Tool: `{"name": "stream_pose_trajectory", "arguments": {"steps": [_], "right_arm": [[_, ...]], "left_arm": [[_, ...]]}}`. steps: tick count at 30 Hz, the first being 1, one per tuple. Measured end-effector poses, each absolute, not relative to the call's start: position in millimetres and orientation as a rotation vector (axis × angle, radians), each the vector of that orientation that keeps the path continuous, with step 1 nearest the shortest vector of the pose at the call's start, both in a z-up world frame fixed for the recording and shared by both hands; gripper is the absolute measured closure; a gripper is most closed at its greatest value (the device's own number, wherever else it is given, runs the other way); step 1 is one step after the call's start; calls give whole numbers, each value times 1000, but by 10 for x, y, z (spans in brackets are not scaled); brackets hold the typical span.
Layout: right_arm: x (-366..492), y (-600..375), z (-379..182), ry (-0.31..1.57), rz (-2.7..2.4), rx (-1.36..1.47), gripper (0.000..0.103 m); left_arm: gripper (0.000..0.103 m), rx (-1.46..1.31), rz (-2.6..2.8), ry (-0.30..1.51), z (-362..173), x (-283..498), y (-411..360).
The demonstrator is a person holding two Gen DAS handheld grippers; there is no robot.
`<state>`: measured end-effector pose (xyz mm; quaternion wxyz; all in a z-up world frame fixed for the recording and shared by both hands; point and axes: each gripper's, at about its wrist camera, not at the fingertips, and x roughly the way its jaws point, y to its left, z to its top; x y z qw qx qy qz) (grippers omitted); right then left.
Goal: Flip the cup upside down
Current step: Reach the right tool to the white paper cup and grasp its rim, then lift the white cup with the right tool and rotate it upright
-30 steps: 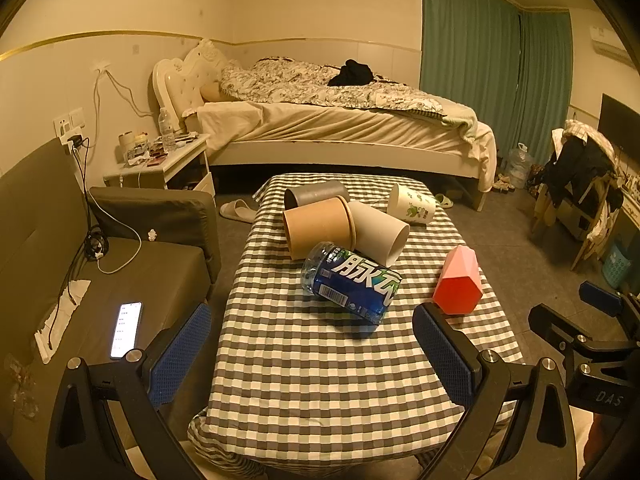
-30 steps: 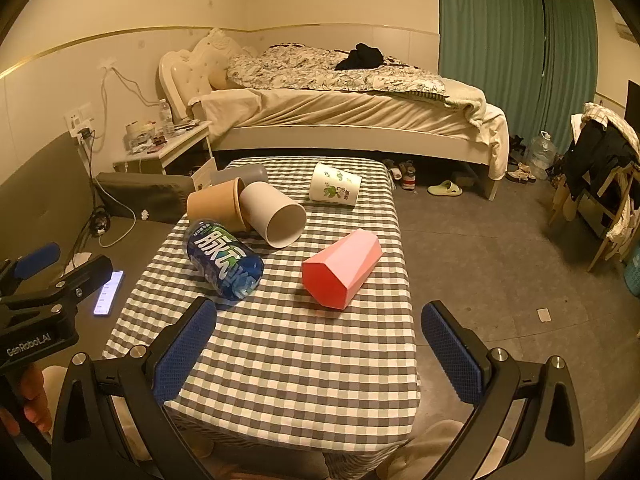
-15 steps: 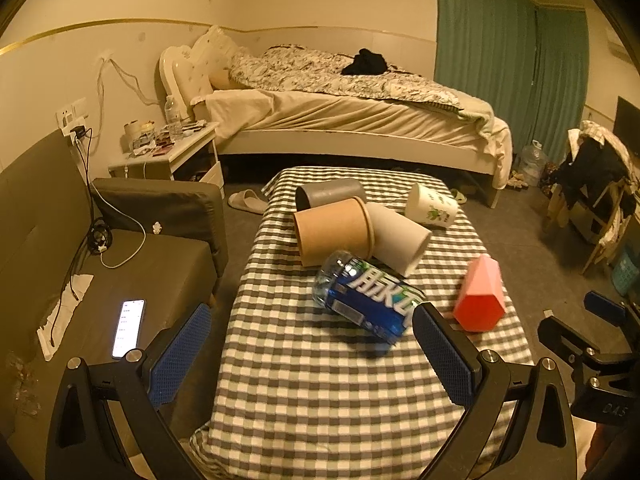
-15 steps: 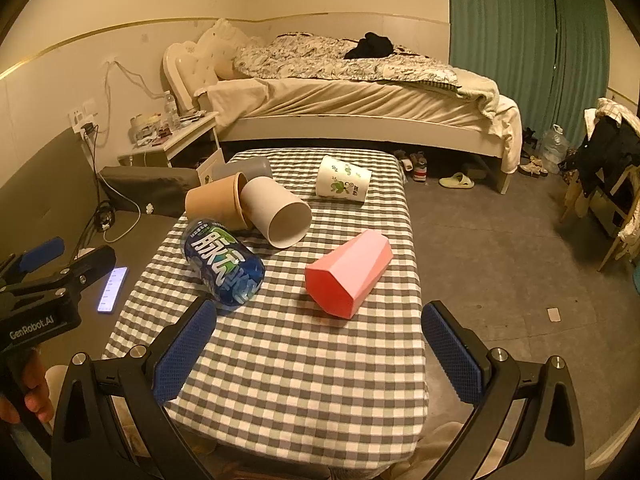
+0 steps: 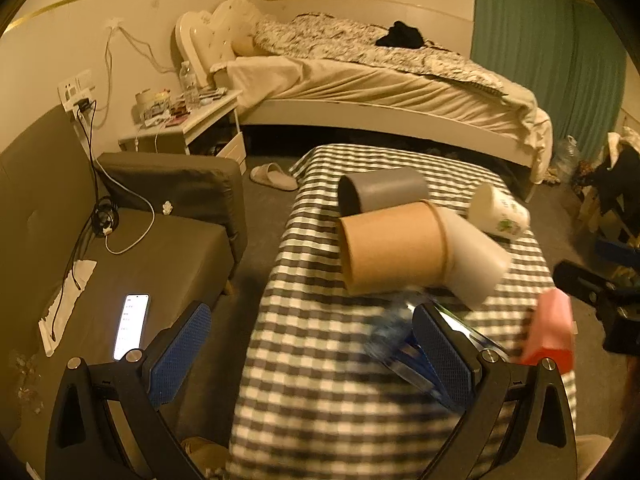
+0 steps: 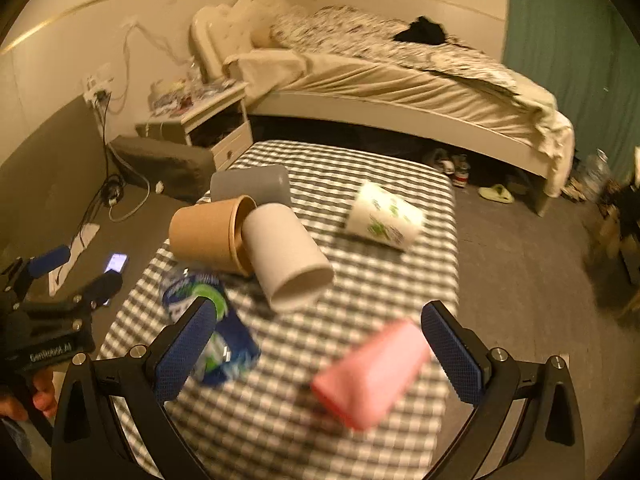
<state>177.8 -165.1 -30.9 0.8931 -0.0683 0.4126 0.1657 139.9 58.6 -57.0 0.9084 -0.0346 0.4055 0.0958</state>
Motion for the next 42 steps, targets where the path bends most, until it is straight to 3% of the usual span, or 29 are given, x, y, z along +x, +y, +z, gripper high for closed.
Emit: {"name": "stream_pose_trajectory", "arguments": {"steps": [8,17,22,28,42], "right_arm": [[2574,-1253,-767,978,414,-215,1],[2872,-998,-1229,1101,476,-302,5],[2865,-927,-1375,1158,501,-314,22],[2703,-1030,-1133,1108,448,-266,30],[1523,-1404,-200,1010,333,-224,31]], "left_arm": [[0,-85,226,875,-833,1727,887],[0,-101,228,917,-1026,1812,1002],[0,-106,228,922,-1011,1772,1031],[0,-103,218,891,-793,1632,1001],[0,-128,137,754,-18,741,762]]}}
